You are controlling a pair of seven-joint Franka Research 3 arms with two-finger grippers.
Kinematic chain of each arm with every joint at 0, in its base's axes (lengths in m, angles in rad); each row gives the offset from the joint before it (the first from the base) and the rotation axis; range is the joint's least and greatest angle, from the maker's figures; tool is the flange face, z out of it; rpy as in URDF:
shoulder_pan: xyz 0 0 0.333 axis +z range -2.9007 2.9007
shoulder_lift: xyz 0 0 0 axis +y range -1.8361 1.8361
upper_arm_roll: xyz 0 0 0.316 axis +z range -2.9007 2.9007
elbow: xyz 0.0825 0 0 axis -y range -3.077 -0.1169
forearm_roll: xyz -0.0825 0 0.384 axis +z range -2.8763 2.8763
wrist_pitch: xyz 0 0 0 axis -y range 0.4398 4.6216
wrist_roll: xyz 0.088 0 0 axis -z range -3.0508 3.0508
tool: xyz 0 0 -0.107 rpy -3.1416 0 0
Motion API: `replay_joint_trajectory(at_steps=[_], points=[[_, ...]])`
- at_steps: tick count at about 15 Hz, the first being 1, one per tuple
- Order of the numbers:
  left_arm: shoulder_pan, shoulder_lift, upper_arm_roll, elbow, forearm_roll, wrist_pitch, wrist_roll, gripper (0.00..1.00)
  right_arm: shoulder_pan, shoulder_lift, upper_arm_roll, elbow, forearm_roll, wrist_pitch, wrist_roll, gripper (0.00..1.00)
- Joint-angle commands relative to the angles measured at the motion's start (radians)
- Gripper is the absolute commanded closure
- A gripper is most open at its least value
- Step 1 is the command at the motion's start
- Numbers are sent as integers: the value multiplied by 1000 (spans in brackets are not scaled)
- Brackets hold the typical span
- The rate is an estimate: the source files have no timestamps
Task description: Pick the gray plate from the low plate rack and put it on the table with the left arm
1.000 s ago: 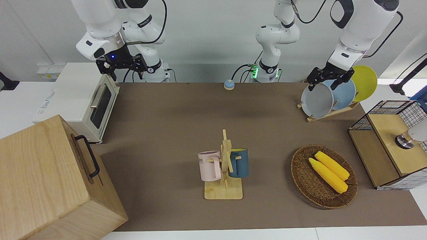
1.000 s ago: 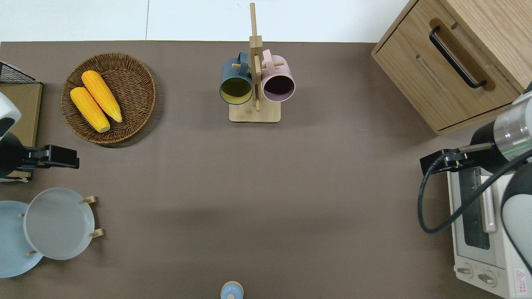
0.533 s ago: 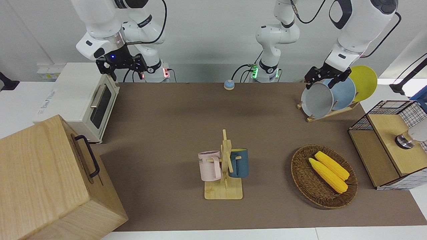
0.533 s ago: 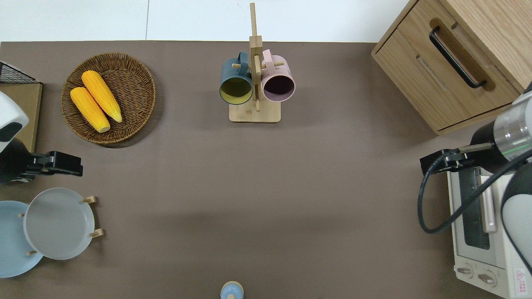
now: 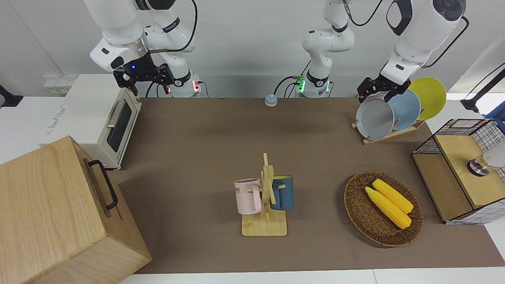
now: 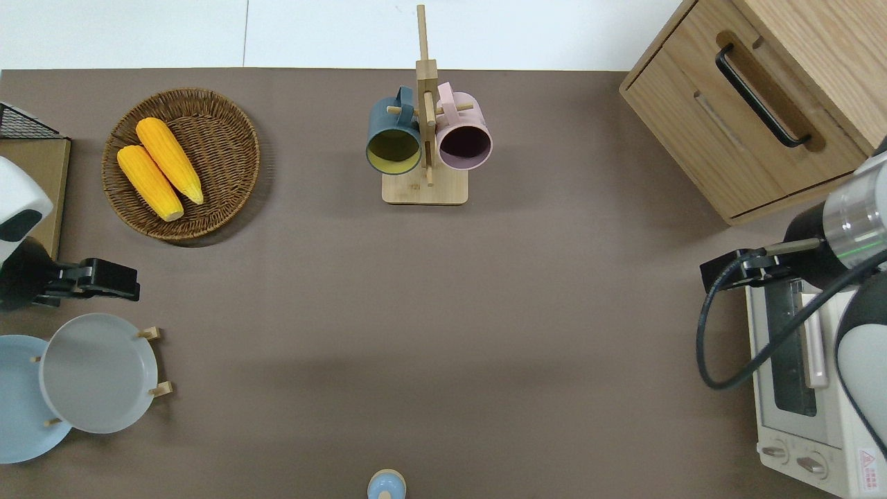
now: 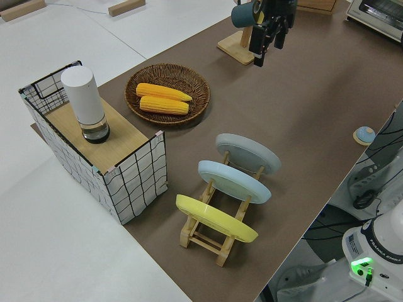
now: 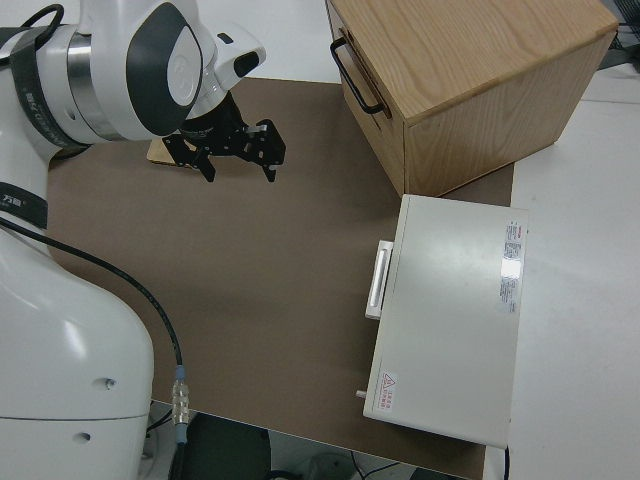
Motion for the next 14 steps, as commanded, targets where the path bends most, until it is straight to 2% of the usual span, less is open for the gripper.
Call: replay_joint_trajectory(at_steps=[1, 9, 14], points=[[-7, -155, 2, -203, 12, 94, -7, 2, -23, -2, 21, 7, -6, -11, 12, 17], [7, -271, 13, -403, 23, 217, 4, 2, -23, -2, 21, 6, -6, -12, 12, 17], [69, -274, 28, -423, 93, 240, 7, 2, -23, -4, 20, 7, -6, -11, 12, 17]])
